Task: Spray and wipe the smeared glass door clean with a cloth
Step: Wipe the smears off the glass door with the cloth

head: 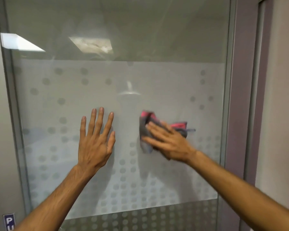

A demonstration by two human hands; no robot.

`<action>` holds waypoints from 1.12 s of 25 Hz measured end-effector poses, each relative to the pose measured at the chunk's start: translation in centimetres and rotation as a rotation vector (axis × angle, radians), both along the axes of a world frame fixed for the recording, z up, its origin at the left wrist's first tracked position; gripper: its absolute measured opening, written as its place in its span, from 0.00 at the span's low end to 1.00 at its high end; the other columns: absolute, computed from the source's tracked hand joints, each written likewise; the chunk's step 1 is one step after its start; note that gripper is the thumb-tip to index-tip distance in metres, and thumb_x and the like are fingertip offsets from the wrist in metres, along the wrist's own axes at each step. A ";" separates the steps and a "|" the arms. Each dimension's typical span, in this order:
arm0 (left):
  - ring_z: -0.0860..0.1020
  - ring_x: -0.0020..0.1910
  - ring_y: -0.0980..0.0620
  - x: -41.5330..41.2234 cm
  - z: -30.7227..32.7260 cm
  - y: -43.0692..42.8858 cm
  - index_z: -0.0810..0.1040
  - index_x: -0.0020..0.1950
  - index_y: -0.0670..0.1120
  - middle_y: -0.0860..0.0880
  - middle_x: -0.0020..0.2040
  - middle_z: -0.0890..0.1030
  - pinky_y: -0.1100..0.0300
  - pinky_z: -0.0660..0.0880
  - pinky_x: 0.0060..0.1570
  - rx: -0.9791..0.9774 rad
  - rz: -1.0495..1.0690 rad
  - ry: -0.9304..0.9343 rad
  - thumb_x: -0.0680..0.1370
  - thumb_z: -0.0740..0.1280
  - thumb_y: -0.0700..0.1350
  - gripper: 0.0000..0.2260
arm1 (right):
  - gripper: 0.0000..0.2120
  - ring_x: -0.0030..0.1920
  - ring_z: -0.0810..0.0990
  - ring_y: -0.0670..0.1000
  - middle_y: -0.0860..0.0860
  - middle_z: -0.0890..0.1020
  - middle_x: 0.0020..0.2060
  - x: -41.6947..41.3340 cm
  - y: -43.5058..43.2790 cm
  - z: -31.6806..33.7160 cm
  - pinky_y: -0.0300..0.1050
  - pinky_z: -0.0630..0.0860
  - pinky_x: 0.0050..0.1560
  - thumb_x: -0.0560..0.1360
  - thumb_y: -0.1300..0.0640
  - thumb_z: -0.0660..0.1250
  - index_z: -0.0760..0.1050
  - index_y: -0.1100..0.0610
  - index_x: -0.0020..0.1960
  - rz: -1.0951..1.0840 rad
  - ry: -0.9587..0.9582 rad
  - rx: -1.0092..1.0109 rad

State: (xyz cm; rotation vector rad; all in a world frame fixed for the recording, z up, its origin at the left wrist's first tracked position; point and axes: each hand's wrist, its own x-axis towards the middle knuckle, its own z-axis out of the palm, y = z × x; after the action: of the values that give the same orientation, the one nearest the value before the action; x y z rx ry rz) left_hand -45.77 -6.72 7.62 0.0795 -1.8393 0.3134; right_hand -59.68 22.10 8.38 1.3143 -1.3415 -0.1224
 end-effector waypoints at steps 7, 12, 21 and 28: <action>0.50 0.83 0.41 -1.4 0.6 3.8 0.52 0.83 0.48 0.43 0.84 0.50 0.36 0.55 0.78 -0.031 -0.047 -0.014 0.84 0.53 0.54 0.28 | 0.23 0.78 0.64 0.65 0.66 0.66 0.77 0.4 0.3 8.5 0.68 0.62 0.75 0.82 0.64 0.64 0.70 0.60 0.76 0.062 -0.440 -0.994; 0.51 0.83 0.41 -2.0 0.3 6.3 0.54 0.83 0.49 0.42 0.84 0.51 0.36 0.55 0.78 -0.053 -0.074 -0.020 0.84 0.54 0.54 0.28 | 0.31 0.82 0.57 0.61 0.62 0.62 0.80 2.6 -2.3 -9.7 0.67 0.58 0.78 0.78 0.63 0.70 0.67 0.55 0.79 -0.018 -0.375 -0.619; 0.51 0.83 0.41 -2.1 -0.3 7.6 0.54 0.83 0.49 0.42 0.84 0.52 0.36 0.55 0.78 -0.035 -0.082 -0.063 0.83 0.53 0.54 0.28 | 0.25 0.80 0.62 0.62 0.60 0.67 0.78 -2.8 8.6 -1.0 0.66 0.60 0.78 0.81 0.60 0.61 0.68 0.53 0.78 -0.118 0.008 0.084; 0.50 0.83 0.41 -2.0 -0.5 7.1 0.53 0.83 0.49 0.43 0.84 0.50 0.36 0.55 0.78 -0.012 -0.051 -0.064 0.83 0.53 0.55 0.29 | 0.22 0.80 0.61 0.62 0.63 0.66 0.78 -0.7 3.9 11.2 0.67 0.59 0.77 0.85 0.59 0.59 0.66 0.57 0.78 -0.025 -0.533 -1.160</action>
State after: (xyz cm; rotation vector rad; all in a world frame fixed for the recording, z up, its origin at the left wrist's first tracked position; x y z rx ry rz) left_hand -47.82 0.37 7.09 0.0139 -1.8994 0.2945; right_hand -60.41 25.99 19.54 0.3218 -1.4730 0.9214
